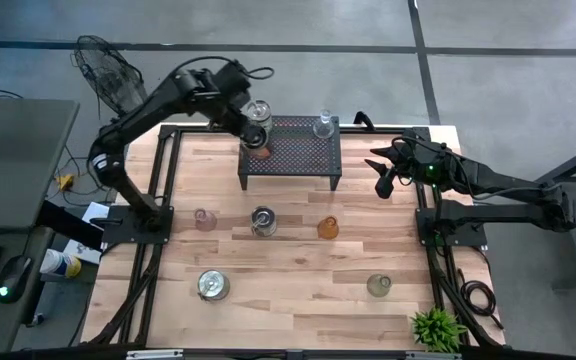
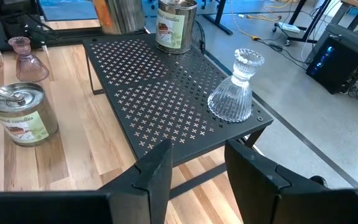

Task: Pick & Place candle stick holders
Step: Put the silver scented candle can on the shelf

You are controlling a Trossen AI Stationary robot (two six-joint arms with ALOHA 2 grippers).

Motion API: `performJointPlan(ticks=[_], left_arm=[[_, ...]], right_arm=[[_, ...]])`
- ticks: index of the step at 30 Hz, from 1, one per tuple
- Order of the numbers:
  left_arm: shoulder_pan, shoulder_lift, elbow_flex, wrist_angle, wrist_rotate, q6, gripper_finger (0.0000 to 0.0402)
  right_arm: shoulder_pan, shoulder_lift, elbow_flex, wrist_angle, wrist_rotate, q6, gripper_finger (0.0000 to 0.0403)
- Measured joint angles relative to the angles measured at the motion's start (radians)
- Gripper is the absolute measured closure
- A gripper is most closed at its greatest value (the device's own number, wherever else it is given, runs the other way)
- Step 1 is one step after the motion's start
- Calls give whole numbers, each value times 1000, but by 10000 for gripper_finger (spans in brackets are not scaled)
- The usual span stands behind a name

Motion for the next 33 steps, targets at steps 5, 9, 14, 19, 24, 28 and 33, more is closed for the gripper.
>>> performJointPlan(ticks=[5, 9, 14, 19, 24, 28, 33], left_arm=[[-42, 81, 73, 6, -8, -3, 401], [-61, 140, 142, 20, -13, -1, 401], [-62, 211, 218, 21, -20, 10, 401], [-59, 275, 280, 21, -27, 25, 401], [-59, 325, 334, 24, -68, 28, 401], [-51, 353, 362, 25, -93, 28, 401], [-37, 372, 368, 34, -143, 28, 401]], right_arm=[[0, 0, 0, 0, 0, 0, 263], [0, 0, 0, 0, 0, 0, 263], [0, 0, 0, 0, 0, 0, 263], [0, 0, 0, 0, 0, 0, 263], [0, 0, 0, 0, 0, 0, 263], [0, 0, 0, 0, 0, 0, 263], [0, 0, 0, 0, 0, 0, 263]])
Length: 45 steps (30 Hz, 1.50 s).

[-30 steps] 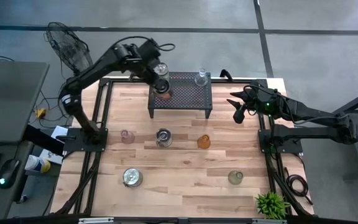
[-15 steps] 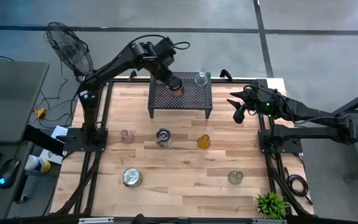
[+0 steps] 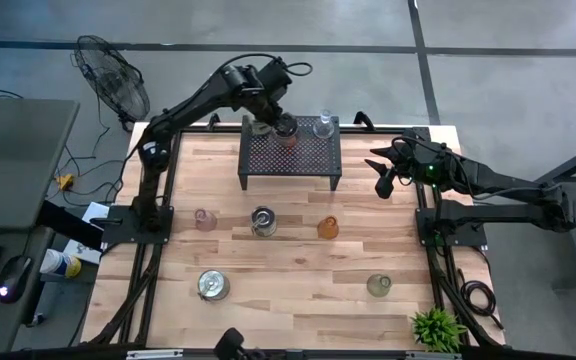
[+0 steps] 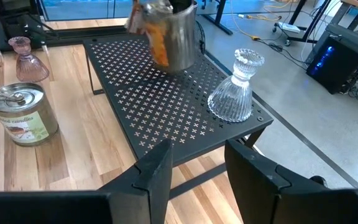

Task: Pick & Place candle stick holders
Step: Put the silver scented candle can on the shelf

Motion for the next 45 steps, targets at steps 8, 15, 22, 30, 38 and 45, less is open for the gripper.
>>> performJointPlan(ticks=[8, 15, 22, 30, 38, 45], left_arm=[[17, 7, 0, 66, -3, 0, 401], [39, 23, -2, 78, -7, -3, 401], [52, 44, -2, 90, -6, -3, 401], [59, 47, -2, 99, -15, -5, 401], [73, 47, -2, 97, -39, -12, 401], [78, 47, -3, 94, -40, -19, 401]], right_arm=[[0, 0, 0, 0, 0, 0, 263], [0, 0, 0, 0, 0, 0, 263], [0, 0, 0, 0, 0, 0, 263], [0, 0, 0, 0, 0, 0, 263], [0, 0, 0, 0, 0, 0, 263], [0, 0, 0, 0, 0, 0, 263]])
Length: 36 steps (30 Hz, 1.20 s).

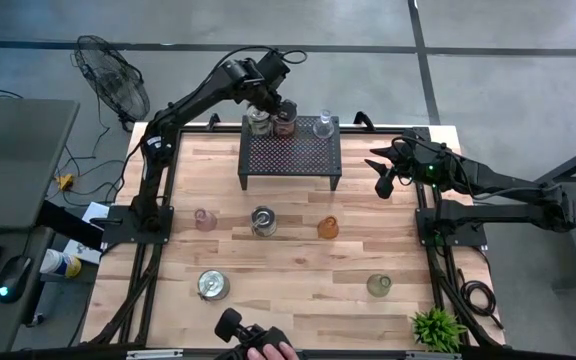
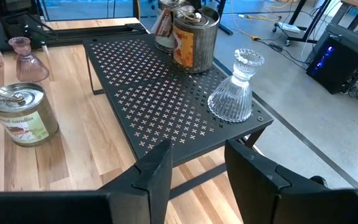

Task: Pick & Place candle stick holders
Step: Put the silver scented candle can on the shelf

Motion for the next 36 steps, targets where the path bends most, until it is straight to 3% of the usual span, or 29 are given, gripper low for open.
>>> performJointPlan(ticks=[36], left_arm=[[6, 6, -2, -13, -20, -19, 401]], right_arm=[[0, 0, 0, 0, 0, 0, 263]])
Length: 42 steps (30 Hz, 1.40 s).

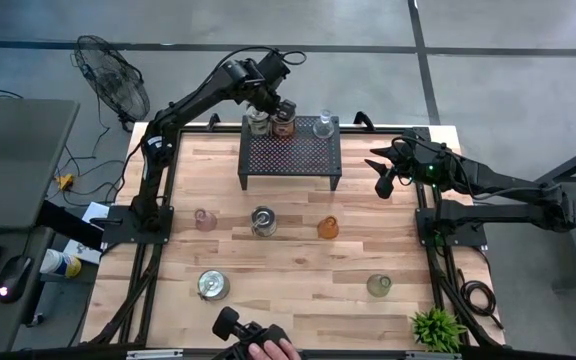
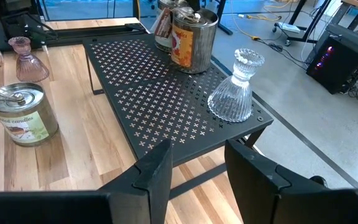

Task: Pick & Place candle stick holders
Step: Put the silver scented candle can on the shelf

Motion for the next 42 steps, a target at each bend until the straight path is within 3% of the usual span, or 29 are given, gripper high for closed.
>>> performJointPlan(ticks=[31, 42], left_arm=[[0, 0, 0, -20, -13, -6, 400], [0, 0, 0, -14, -33, -6, 348]], right_arm=[[0, 0, 0, 0, 0, 0, 263], [0, 0, 0, 0, 0, 0, 263]])
